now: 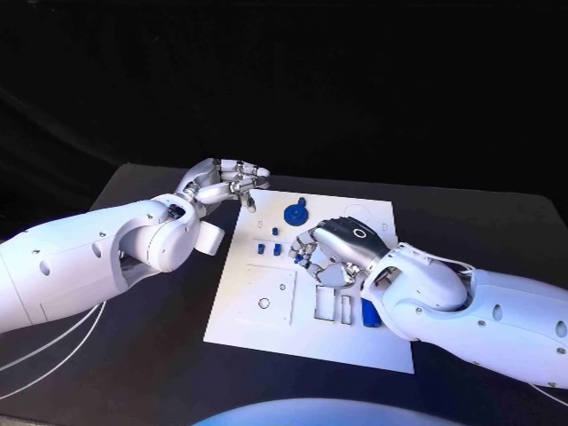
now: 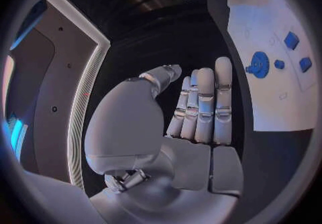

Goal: Assemble the parts on the task board

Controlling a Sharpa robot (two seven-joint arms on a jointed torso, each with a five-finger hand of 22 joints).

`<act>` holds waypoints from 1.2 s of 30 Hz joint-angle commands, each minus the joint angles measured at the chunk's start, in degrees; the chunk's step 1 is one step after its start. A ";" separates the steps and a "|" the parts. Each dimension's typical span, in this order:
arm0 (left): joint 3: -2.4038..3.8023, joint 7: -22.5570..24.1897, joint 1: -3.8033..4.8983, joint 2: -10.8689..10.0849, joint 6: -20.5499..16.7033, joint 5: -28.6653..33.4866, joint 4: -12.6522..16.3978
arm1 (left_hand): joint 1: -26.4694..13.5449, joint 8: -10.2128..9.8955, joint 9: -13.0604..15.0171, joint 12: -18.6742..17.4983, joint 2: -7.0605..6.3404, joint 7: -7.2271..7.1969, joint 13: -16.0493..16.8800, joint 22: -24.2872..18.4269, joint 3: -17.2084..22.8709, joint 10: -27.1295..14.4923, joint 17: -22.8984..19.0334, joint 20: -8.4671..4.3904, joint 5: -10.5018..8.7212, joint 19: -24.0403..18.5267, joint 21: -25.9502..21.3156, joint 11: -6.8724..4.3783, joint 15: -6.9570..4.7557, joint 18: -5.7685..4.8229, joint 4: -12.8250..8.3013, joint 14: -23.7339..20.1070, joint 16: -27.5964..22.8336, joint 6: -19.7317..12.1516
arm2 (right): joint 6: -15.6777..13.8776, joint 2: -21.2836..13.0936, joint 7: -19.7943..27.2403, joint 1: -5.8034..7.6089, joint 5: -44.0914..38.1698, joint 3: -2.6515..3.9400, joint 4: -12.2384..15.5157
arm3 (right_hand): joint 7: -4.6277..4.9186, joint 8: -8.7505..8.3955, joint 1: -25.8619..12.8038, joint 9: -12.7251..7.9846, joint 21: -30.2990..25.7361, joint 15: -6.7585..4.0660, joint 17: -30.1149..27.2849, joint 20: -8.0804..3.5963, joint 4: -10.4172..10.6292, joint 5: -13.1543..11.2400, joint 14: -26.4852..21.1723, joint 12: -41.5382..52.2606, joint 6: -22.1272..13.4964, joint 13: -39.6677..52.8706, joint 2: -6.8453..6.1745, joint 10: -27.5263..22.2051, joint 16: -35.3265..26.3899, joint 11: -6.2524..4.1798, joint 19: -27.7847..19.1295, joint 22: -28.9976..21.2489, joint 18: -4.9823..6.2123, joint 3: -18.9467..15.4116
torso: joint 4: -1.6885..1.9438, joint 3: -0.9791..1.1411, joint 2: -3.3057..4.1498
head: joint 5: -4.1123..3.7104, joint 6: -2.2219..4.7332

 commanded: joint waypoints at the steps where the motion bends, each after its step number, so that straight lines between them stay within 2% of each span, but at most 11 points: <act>1: 0.04 0.16 -0.02 0.22 0.86 -0.14 0.21 | 0.44 -0.32 -0.06 -0.29 0.00 0.14 -0.10 -0.05 -0.07 -0.15 -0.09 -0.07 0.03 0.38 -0.28 0.29 0.08 0.82 -0.17 -0.34 -0.25 -0.20 | -0.34 0.93 1.81 -0.90 1.32 -0.06 -0.69 | -0.04 0.20 -0.62 0.07 0.26 -0.34 -0.08 0.06 0.33 -0.31 1.80 -0.28 0.28 0.01 0.15 -0.12 0.22 -0.27 0.18 3.06 -0.88 -0.04 | -0.03 -0.06 0.04 | 1.01 -0.44; 10: 0.04 0.11 -0.02 0.61 0.92 -0.22 0.25 | 0.44 -0.32 -0.06 -0.29 0.00 0.14 -0.10 -0.05 -0.07 -0.15 -0.09 -0.07 0.03 0.38 -0.28 0.29 0.08 0.82 -0.17 -0.34 -0.25 -0.20 | -0.09 3.43 2.60 -3.08 1.94 -0.30 -2.88 | -0.04 0.16 -0.93 0.16 0.25 -0.33 -0.11 0.07 0.56 -0.30 1.77 -0.42 0.13 0.11 0.20 -0.21 0.23 -0.24 0.15 3.08 -0.88 -0.17 | -0.08 -0.02 0.09 | 2.17 -1.05; 15: 0.04 0.08 -0.02 0.79 0.98 -0.24 0.18 | 0.44 -0.32 -0.06 -0.29 0.00 0.14 -0.10 -0.05 -0.07 -0.15 -0.09 -0.07 0.03 0.38 -0.28 0.29 0.08 0.82 -0.17 -0.34 -0.25 -0.20 | 0.12 4.31 2.77 -3.68 2.09 -0.42 -4.00 | -0.04 0.16 -0.97 0.17 0.14 -0.32 -0.18 0.07 0.58 -0.30 1.76 -0.44 0.10 0.13 0.20 -0.22 0.20 -0.24 0.07 2.99 -0.85 -0.19 | -0.06 -0.04 0.13 | 2.39 -1.31; 22: 0.04 0.02 -0.02 0.85 1.03 -0.25 0.13 | 0.44 -0.32 -0.06 -0.29 0.00 0.14 -0.10 -0.05 -0.07 -0.15 -0.09 -0.07 0.03 0.38 -0.28 0.29 0.08 0.82 -0.17 -0.34 -0.25 -0.20 | 0.61 4.76 2.70 -4.00 1.96 -0.52 -4.81 | -0.04 0.15 -1.01 0.18 0.12 -0.32 -0.30 0.08 0.61 -0.30 1.73 -0.46 0.07 0.14 0.20 -0.24 0.14 -0.24 0.06 2.99 -0.84 -0.21 | -0.08 0.01 0.04 | 2.54 -1.68; 36: 0.03 -0.06 -0.02 0.87 1.19 -0.26 0.12 | 0.46 -0.38 -0.07 -0.41 0.03 0.19 -0.09 -0.13 -0.11 -0.19 -0.12 -0.03 0.02 0.39 -0.39 0.34 0.13 0.81 -0.17 -0.42 -0.27 -0.24 | 1.54 5.40 2.55 -4.24 1.97 -0.67 -5.68 | -0.04 0.13 -1.07 0.20 0.12 -0.32 -0.28 0.08 0.65 -0.29 1.73 -0.50 0.01 0.17 0.21 -0.27 0.16 -0.23 0.05 3.00 -0.84 -0.25 | -0.10 0.02 0.11 | 2.62 -1.85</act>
